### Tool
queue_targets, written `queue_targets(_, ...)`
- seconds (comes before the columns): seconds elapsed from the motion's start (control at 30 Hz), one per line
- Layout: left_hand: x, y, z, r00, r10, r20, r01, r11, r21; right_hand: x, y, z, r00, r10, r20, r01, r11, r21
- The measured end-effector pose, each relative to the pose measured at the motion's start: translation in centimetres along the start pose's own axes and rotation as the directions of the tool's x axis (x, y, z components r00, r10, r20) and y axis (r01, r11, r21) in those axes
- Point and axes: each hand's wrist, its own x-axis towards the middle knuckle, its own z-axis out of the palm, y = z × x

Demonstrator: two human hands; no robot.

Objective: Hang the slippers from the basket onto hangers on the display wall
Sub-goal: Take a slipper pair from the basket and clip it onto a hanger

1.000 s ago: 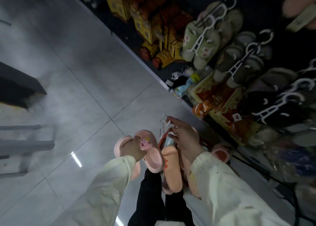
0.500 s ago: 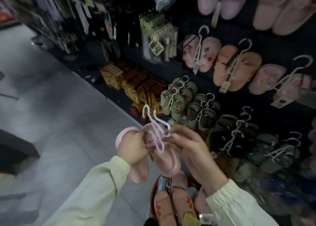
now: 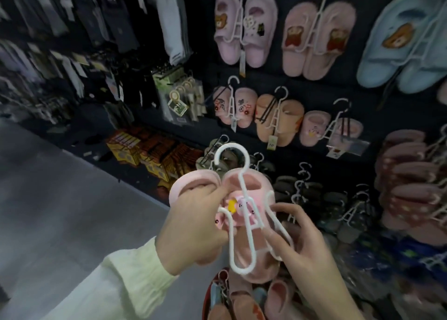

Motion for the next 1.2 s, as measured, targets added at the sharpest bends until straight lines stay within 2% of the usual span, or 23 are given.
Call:
queue_targets(0.17,1.2,3.1,-0.6,0.99,0.138,0.035,-0.139,0.99,0.032,-1.5,-0.8,-1.6,0.973,-0.213,-0.093,0.155,0.892,-0.425)
queue_targets(0.3,2.1,4.6,-0.2,0.971,0.224,0.079,-0.223,0.974,-0.022,-2.1,-0.8,-3.1,0.935,-0.324,-0.143,0.191,0.801,-0.567)
queue_targets(0.43,3.2,6.0,0.2,0.951,0.27,0.147,-0.265,0.963,-0.056,-2.1,-0.9,-4.0,0.911,-0.362,-0.199,0.188,0.792,-0.582)
queue_targets(0.6,4.2,7.3,0.9,0.939,0.306,0.157,-0.3,0.952,-0.066,-2.2,-1.0,-4.5,0.851,-0.447,-0.277,0.156,0.717,-0.68)
queue_targets(0.73,4.7,7.9,1.3,0.932,0.333,0.146,-0.333,0.943,-0.024,-2.3,-1.4,-4.2,0.824,-0.497,-0.273,0.185,0.69,-0.699)
queue_targets(0.93,4.9,7.9,0.5,0.941,0.322,0.103,-0.315,0.946,-0.079,-1.9,-2.2,-4.6,0.76,-0.598,-0.254,0.265,0.642,-0.719)
queue_targets(1.03,4.9,7.7,0.1,0.942,0.321,0.101,-0.308,0.943,-0.125,-1.7,-2.7,-4.7,0.754,-0.623,-0.209,0.318,0.625,-0.713)
queue_targets(1.2,4.8,7.3,-0.1,0.939,0.316,0.134,-0.296,0.944,-0.147,-1.6,-3.4,-4.9,0.807,-0.569,-0.159,0.325,0.652,-0.685)
